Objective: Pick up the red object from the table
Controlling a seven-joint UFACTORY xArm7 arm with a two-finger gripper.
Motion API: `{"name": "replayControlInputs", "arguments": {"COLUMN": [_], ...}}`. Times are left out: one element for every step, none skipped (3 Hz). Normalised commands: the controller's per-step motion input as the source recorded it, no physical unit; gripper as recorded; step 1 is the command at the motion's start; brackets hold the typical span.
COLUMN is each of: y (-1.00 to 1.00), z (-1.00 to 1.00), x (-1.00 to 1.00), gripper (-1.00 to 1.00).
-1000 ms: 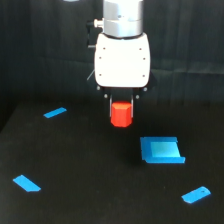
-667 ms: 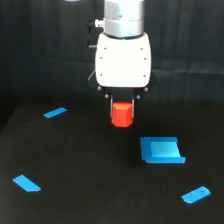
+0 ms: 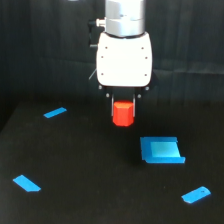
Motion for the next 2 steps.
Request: {"name": "replayControlInputs", "arguments": {"y": [0.04,0.01], "z": [-0.02,0.19], "x": [-0.01,0.03], "gripper": [-0.97,-0.97]}}
